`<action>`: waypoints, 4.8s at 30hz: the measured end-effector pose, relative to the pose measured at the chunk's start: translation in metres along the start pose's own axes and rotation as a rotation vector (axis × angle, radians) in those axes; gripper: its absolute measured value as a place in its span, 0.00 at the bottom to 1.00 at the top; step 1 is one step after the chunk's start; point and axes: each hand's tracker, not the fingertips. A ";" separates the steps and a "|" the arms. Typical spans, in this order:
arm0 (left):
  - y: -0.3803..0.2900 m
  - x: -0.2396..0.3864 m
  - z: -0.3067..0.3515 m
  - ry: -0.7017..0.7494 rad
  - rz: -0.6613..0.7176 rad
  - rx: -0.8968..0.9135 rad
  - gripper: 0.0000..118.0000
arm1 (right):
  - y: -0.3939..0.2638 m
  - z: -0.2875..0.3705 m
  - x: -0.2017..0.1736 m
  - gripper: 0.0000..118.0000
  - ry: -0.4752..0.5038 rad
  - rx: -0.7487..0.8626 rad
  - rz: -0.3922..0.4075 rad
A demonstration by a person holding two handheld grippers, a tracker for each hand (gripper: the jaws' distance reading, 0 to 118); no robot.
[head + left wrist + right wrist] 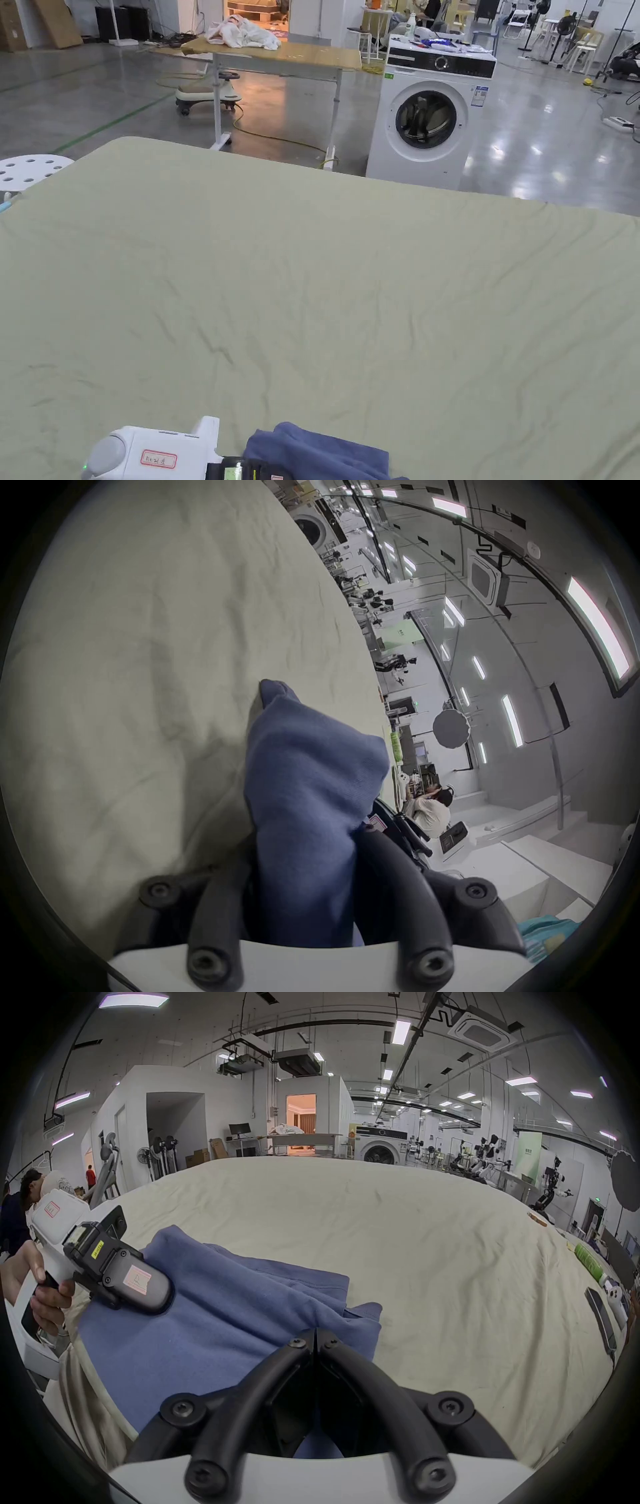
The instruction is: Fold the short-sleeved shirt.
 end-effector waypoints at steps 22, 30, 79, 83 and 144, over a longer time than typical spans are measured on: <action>0.070 0.007 0.223 0.226 -0.078 0.168 0.14 | 0.136 0.025 0.069 0.00 -0.116 0.304 -0.019; 0.120 -0.023 0.374 0.460 -0.032 0.258 0.14 | 0.166 0.034 0.093 0.00 -0.165 0.377 -0.038; 0.016 0.117 0.172 1.043 -0.679 0.777 0.00 | 0.146 0.041 0.108 0.00 -0.212 0.355 -0.057; 0.019 0.131 0.132 0.988 -0.709 0.810 0.00 | 0.146 0.044 0.106 0.00 -0.213 0.365 -0.062; 0.026 0.202 0.049 0.913 -0.895 1.019 0.79 | 0.147 0.034 0.090 0.90 -0.246 0.461 -0.058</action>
